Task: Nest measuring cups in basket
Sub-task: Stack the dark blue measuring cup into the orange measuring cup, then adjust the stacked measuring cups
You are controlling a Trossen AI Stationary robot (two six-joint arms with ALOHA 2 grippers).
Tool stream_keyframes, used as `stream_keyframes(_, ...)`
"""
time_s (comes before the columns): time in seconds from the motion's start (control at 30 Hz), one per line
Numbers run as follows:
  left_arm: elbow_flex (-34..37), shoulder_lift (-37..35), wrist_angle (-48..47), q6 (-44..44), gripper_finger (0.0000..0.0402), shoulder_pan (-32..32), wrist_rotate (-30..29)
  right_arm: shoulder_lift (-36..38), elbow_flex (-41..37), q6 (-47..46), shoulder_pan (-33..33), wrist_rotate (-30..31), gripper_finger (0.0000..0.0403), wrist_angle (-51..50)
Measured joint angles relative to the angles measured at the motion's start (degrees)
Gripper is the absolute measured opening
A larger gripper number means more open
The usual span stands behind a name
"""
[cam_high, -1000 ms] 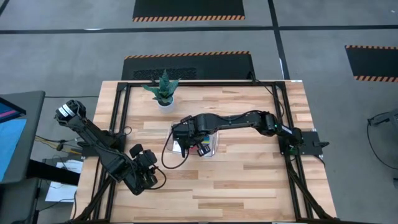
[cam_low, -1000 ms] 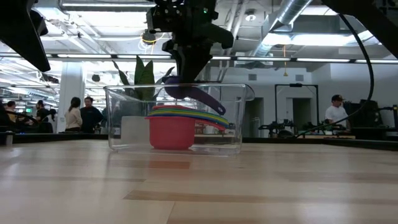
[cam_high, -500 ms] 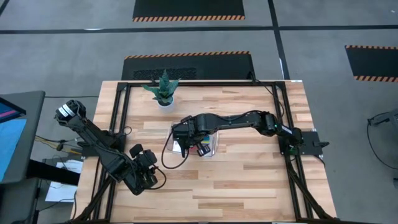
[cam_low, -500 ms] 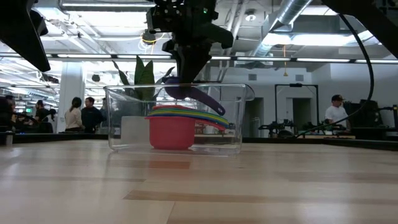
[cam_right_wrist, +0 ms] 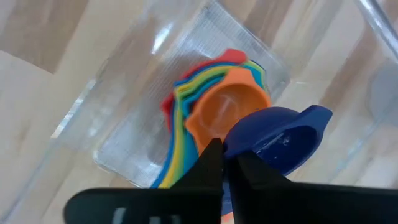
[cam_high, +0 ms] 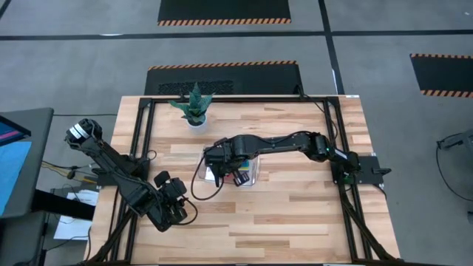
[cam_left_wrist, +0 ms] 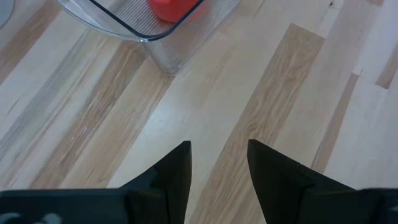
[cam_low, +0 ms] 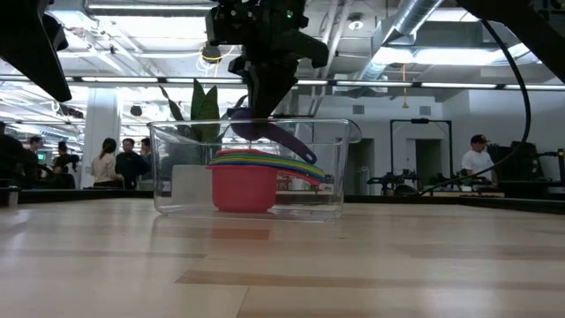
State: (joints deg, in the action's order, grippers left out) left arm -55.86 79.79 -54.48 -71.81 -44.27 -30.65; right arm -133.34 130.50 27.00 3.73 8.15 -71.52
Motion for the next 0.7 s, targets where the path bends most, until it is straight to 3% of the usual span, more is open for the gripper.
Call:
stream_keyframes(0.27, 0.0, 0.0, 0.0, 0.0, 0.0143, 0.0, 0.0, 0.0, 0.0, -0.1, 0.3, -1.8, 0.0059, 0.4)
stream_keyframes(0.7, 0.0, 0.0, 0.0, 0.0, 0.0143, 0.0, 0.0, 0.0, 0.0, -0.1, 0.3, -1.4, 0.0065, 0.5)
